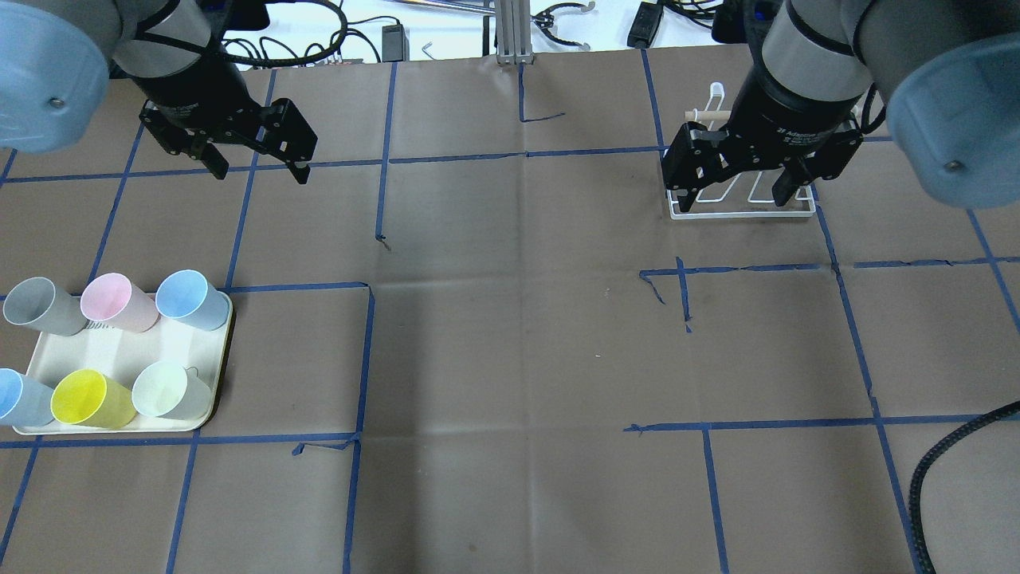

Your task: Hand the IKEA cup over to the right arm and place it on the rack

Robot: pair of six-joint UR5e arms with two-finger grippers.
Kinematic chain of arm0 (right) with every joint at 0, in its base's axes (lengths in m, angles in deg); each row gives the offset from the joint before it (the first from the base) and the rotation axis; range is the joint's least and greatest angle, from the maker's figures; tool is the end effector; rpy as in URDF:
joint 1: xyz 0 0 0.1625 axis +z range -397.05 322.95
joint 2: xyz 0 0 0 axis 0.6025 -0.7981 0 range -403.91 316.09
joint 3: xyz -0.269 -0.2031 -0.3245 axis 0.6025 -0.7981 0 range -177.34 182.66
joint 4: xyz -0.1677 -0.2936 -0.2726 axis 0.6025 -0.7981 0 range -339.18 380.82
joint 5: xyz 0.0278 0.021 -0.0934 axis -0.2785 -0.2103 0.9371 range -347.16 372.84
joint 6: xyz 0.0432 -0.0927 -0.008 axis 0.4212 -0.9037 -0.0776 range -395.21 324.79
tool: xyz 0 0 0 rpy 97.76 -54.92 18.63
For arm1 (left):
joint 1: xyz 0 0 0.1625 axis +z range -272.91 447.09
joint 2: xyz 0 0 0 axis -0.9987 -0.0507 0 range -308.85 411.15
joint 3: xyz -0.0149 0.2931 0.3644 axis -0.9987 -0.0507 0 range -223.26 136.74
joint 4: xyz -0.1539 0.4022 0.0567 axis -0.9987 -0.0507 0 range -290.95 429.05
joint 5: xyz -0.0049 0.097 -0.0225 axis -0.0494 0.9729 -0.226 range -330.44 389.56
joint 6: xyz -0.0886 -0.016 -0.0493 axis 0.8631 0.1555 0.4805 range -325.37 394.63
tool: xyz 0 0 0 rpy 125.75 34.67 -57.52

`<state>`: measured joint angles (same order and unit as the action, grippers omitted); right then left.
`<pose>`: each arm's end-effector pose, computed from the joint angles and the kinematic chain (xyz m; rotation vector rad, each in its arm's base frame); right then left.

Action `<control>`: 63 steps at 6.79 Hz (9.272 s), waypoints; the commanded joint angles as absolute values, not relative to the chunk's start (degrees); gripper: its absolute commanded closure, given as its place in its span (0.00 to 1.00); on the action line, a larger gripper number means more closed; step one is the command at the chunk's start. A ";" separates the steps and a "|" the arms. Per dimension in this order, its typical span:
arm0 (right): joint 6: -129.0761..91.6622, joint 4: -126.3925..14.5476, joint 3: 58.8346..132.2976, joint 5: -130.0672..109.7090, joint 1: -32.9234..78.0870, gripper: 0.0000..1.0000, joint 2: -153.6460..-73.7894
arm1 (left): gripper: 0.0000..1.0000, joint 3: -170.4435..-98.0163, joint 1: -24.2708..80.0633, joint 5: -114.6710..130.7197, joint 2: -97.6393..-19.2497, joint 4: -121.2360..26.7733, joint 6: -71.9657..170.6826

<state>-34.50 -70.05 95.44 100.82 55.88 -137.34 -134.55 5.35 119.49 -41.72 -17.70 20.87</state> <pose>0.1617 -0.4801 0.5343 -0.0607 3.1046 -0.0396 -0.0554 -0.5474 0.4956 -0.1506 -3.1337 -0.0241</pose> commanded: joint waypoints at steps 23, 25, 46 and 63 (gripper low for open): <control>-17.49 -91.34 102.12 89.50 55.07 0.00 -135.84 | 1.00 -150.35 21.71 121.23 -48.18 5.64 8.34; -7.22 -99.11 105.48 77.85 54.36 0.00 -136.11 | 1.00 -138.25 20.65 118.27 -46.50 -11.46 11.58; 42.40 -158.82 127.48 67.77 55.15 0.01 -130.58 | 1.00 -165.24 -2.38 68.32 -56.70 90.23 23.29; 43.63 -160.15 112.70 67.86 61.47 0.01 -114.84 | 1.00 -166.13 -3.17 68.40 -56.08 90.49 23.82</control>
